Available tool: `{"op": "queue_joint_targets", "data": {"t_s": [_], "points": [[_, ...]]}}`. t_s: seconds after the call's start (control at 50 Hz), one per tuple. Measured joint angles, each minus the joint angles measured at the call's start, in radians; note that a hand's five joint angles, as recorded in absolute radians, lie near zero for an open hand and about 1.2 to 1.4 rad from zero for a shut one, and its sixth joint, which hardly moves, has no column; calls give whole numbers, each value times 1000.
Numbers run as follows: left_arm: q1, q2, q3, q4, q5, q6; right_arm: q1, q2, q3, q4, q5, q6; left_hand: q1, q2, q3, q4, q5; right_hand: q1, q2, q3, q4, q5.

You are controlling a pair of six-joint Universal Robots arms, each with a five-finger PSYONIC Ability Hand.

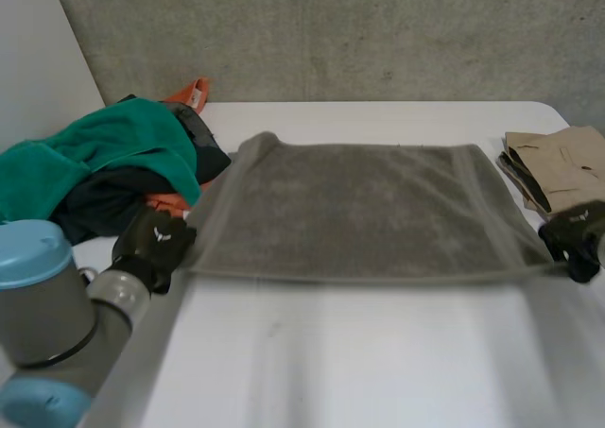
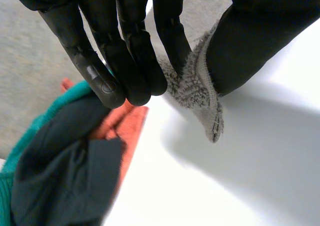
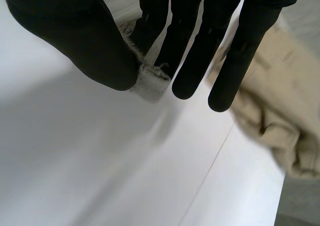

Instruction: Fold the laundry.

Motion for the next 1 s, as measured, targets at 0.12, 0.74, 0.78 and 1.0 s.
{"op": "queue_joint_targets", "data": {"t_s": [0.12, 0.74, 0.78, 1.0], "points": [[-22, 178, -64, -302, -26, 37, -76, -53, 22, 303, 32, -302, 0, 0, 0, 1, 0, 0, 0, 0, 0, 0], [-94, -42, 841, 36, -137, 1, 33, -123, -467, -210, 66, 320, 0, 1, 1, 2, 0, 9, 0, 0, 0, 0], [-88, -41, 899, 87, -141, -24, 35, -155, -485, -297, 72, 390, 0, 1, 1, 2, 0, 9, 0, 0, 0, 0], [-60, -53, 973, 16, -154, -139, 73, -183, -480, -424, 59, 387, 0, 1, 1, 2, 0, 9, 0, 0, 0, 0]]}}
